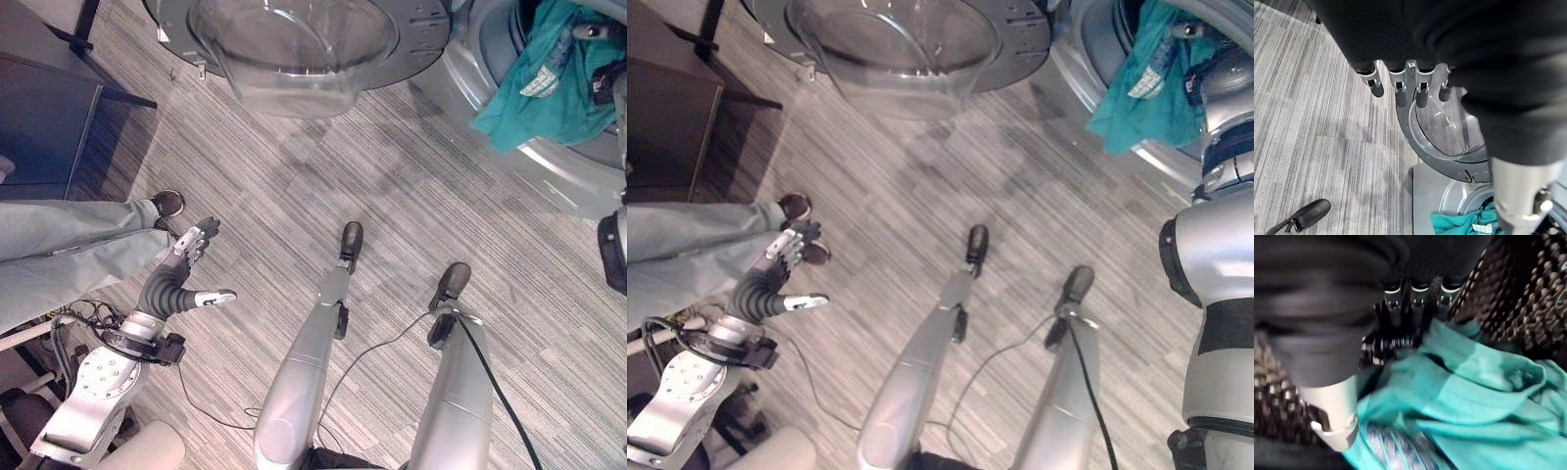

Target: Grab the laundry basket,head to the washer,open it,put in the laundry and shut it.

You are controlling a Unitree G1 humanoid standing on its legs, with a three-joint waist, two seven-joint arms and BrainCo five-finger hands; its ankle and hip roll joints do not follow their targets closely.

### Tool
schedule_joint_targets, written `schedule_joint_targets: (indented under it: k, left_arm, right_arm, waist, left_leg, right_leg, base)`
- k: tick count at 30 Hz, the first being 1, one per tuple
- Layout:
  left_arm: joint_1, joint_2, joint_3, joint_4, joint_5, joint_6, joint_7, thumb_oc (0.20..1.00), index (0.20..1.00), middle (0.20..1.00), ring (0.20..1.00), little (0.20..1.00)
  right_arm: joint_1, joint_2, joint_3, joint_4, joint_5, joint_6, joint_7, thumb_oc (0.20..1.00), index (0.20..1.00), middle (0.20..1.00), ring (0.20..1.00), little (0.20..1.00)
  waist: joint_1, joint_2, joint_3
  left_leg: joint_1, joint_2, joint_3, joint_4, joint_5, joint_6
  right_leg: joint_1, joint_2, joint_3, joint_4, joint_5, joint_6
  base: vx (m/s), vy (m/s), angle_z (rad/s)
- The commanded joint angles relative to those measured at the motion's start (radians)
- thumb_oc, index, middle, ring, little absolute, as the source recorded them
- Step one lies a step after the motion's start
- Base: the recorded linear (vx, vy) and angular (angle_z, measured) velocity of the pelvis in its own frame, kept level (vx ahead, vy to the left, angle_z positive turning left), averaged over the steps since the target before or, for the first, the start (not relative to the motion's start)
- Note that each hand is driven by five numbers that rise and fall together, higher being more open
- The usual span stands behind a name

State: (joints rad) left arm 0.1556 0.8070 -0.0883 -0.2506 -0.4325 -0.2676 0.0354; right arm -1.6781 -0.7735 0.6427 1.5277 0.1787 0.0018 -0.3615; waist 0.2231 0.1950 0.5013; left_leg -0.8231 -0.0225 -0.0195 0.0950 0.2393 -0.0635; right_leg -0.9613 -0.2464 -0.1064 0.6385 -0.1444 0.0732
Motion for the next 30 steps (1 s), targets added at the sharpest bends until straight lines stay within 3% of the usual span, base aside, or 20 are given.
schedule_joint_targets:
  k: [1, 4, 7, 8, 10, 13, 15, 19, 20, 21, 22, 23, 25, 28, 29, 30]
  left_arm:
    - [-0.032, -0.044, 0.004, 0.019, -0.013, -0.043, 0.038, 1.000, 1.000, 1.000, 1.000, 1.000]
    - [-0.051, -0.037, -0.001, -0.009, -0.001, -0.021, 0.016, 1.000, 1.000, 1.000, 1.000, 1.000]
    - [-0.033, -0.067, 0.014, -0.032, 0.028, -0.013, -0.003, 1.000, 1.000, 1.000, 1.000, 1.000]
    - [-0.033, -0.082, 0.005, -0.028, 0.024, -0.011, -0.001, 1.000, 1.000, 1.000, 1.000, 1.000]
    - [-0.058, -0.096, 0.016, -0.008, 0.021, -0.007, -0.019, 1.000, 1.000, 1.000, 1.000, 1.000]
    - [-0.050, -0.106, 0.019, -0.009, 0.018, -0.010, -0.012, 1.000, 1.000, 1.000, 1.000, 1.000]
    - [-0.045, -0.106, 0.023, -0.010, 0.016, -0.015, -0.024, 1.000, 1.000, 1.000, 1.000, 1.000]
    - [-0.035, -0.110, 0.023, -0.017, 0.019, -0.021, -0.009, 1.000, 1.000, 1.000, 1.000, 1.000]
    - [-0.035, -0.114, 0.020, -0.018, 0.022, -0.024, -0.004, 1.000, 1.000, 1.000, 1.000, 1.000]
    - [-0.051, -0.128, 0.010, -0.013, 0.037, -0.028, 0.022, 1.000, 1.000, 1.000, 1.000, 1.000]
    - [-0.051, -0.126, 0.009, -0.012, 0.038, -0.029, 0.023, 1.000, 1.000, 1.000, 1.000, 1.000]
    - [-0.055, -0.128, 0.007, -0.011, 0.039, -0.030, 0.028, 1.000, 1.000, 1.000, 1.000, 1.000]
    - [-0.072, -0.150, 0.038, 0.007, 0.032, -0.034, 0.088, 1.000, 1.000, 1.000, 1.000, 1.000]
    - [-0.071, -0.159, 0.052, 0.014, 0.035, -0.035, 0.117, 1.000, 1.000, 1.000, 1.000, 1.000]
    - [-0.057, -0.177, 0.062, 0.028, 0.040, -0.042, 0.145, 1.000, 1.000, 1.000, 1.000, 1.000]
    - [-0.054, -0.175, 0.062, 0.028, 0.040, -0.042, 0.146, 1.000, 1.000, 1.000, 1.000, 1.000]
  right_arm:
    - [-0.045, -0.097, 0.164, -0.087, -0.167, 0.004, -0.123, 1.000, 1.000, 1.000, 1.000, 1.000]
    - [-0.056, -0.087, 0.444, 0.046, -0.682, 0.171, 0.007, 1.000, 1.000, 1.000, 1.000, 1.000]
    - [-0.044, -0.128, 0.475, 0.050, -0.810, 0.204, 0.013, 1.000, 1.000, 1.000, 1.000, 1.000]
    - [-0.076, -0.122, 0.403, 0.015, -0.692, 0.187, -0.049, 1.000, 1.000, 1.000, 1.000, 1.000]
    - [-0.037, -0.120, 0.369, 0.011, -0.616, 0.123, 0.027, 1.000, 1.000, 1.000, 1.000, 1.000]
    - [-0.042, -0.151, 0.370, -0.003, -0.617, 0.146, -0.042, 1.000, 1.000, 1.000, 1.000, 1.000]
    - [-0.003, -0.154, 0.346, 0.023, -0.622, 0.144, -0.018, 1.000, 1.000, 1.000, 1.000, 1.000]
    - [0.003, -0.153, 0.318, 0.020, -0.623, 0.160, -0.065, 1.000, 1.000, 1.000, 1.000, 1.000]
    - [0.010, -0.152, 0.305, 0.017, -0.622, 0.164, -0.083, 1.000, 1.000, 1.000, 1.000, 1.000]
    - [0.034, -0.141, 0.215, -0.019, -0.536, 0.153, -0.160, 1.000, 1.000, 1.000, 1.000, 1.000]
    - [0.037, -0.141, 0.211, -0.020, -0.534, 0.153, -0.162, 1.000, 1.000, 1.000, 1.000, 1.000]
    - [0.039, -0.125, 0.185, -0.032, -0.508, 0.152, -0.186, 1.000, 1.000, 1.000, 1.000, 1.000]
    - [0.135, 0.007, 0.033, -0.139, -0.362, 0.118, -0.252, 1.000, 1.000, 1.000, 1.000, 1.000]
    - [0.226, 0.049, -0.050, -0.265, -0.333, 0.118, -0.313, 1.000, 1.000, 1.000, 1.000, 1.000]
    - [0.372, 0.117, -0.138, -0.531, -0.407, 0.137, -0.410, 1.000, 1.000, 1.000, 1.000, 1.000]
    - [0.383, 0.118, -0.145, -0.544, -0.412, 0.144, -0.409, 1.000, 1.000, 1.000, 1.000, 1.000]
  waist:
    - [-0.008, 0.037, 0.018]
    - [0.008, 0.042, 0.012]
    - [0.010, 0.057, 0.003]
    - [0.012, 0.055, -0.001]
    - [0.011, 0.052, -0.003]
    - [0.014, 0.050, -0.008]
    - [0.016, 0.053, -0.010]
    - [0.021, 0.057, -0.010]
    - [0.022, 0.059, -0.009]
    - [0.017, 0.061, -0.003]
    - [0.018, 0.059, -0.003]
    - [0.016, 0.057, -0.002]
    - [-0.021, 0.031, 0.016]
    - [-0.038, 0.013, 0.018]
    - [-0.061, 0.006, 0.019]
    - [-0.061, 0.004, 0.019]
  left_leg:
    - [0.039, -0.010, 0.000, 0.137, -0.299, 0.023]
    - [0.027, -0.019, 0.002, 0.141, -0.296, 0.022]
    - [0.024, -0.023, -0.002, 0.140, -0.293, 0.021]
    - [0.025, -0.023, -0.001, 0.143, -0.292, 0.021]
    - [0.024, -0.023, -0.001, 0.142, -0.294, 0.021]
    - [0.025, -0.022, -0.001, 0.142, -0.295, 0.020]
    - [0.025, -0.022, -0.006, 0.142, -0.294, 0.020]
    - [0.029, -0.022, -0.004, 0.140, -0.293, 0.020]
    - [0.028, -0.022, -0.003, 0.141, -0.292, 0.020]
    - [0.030, -0.022, -0.001, 0.141, -0.292, 0.021]
    - [0.030, -0.022, -0.001, 0.141, -0.292, 0.021]
    - [0.032, -0.022, 0.001, 0.139, -0.293, 0.022]
    - [0.035, -0.014, 0.011, 0.137, -0.302, 0.027]
    - [0.029, -0.012, 0.014, 0.136, -0.302, 0.030]
    - [0.003, -0.011, 0.026, 0.137, -0.286, 0.039]
    - [0.004, -0.012, 0.026, 0.138, -0.286, 0.039]
  right_leg:
    - [0.088, 0.020, -0.018, -0.278, 0.068, 0.015]
    - [0.081, 0.013, -0.020, -0.283, 0.075, 0.018]
    - [0.075, 0.009, -0.018, -0.276, 0.075, 0.020]
    - [0.073, 0.007, -0.012, -0.273, 0.077, 0.021]
    - [0.073, 0.009, -0.007, -0.272, 0.073, 0.019]
    - [0.075, 0.009, -0.008, -0.273, 0.074, 0.020]
    - [0.079, 0.008, -0.011, -0.273, 0.071, 0.020]
    - [0.086, 0.009, -0.013, -0.279, 0.073, 0.020]
    - [0.087, 0.008, -0.015, -0.280, 0.074, 0.021]
    - [0.085, 0.008, -0.012, -0.279, 0.075, 0.024]
    - [0.086, 0.008, -0.012, -0.279, 0.075, 0.024]
    - [0.086, 0.010, -0.010, -0.281, 0.076, 0.024]
    - [0.093, 0.022, -0.005, -0.299, 0.083, 0.021]
    - [0.092, 0.026, -0.004, -0.312, 0.091, 0.020]
    - [0.072, 0.027, -0.012, -0.323, 0.116, 0.009]
    - [0.073, 0.026, -0.012, -0.322, 0.116, 0.009]
  base:
    - [-0.04, 0.047, 0.00]
    - [-0.03, 0.016, -0.01]
    - [0.00, 0.013, 0.00]
    - [0.00, 0.000, 0.00]
    - [0.00, 0.000, 0.00]
    - [0.01, 0.002, 0.03]
    - [0.00, 0.000, 0.00]
    - [0.00, 0.004, 0.03]
    - [0.00, 0.000, 0.00]
    - [0.00, 0.000, 0.00]
    - [0.02, 0.033, -0.02]
    - [0.00, 0.000, 0.00]
    - [0.01, 0.020, -0.02]
    - [-0.01, 0.006, -0.09]
    - [-0.04, 0.015, -0.14]
    - [-0.04, 0.023, -0.04]
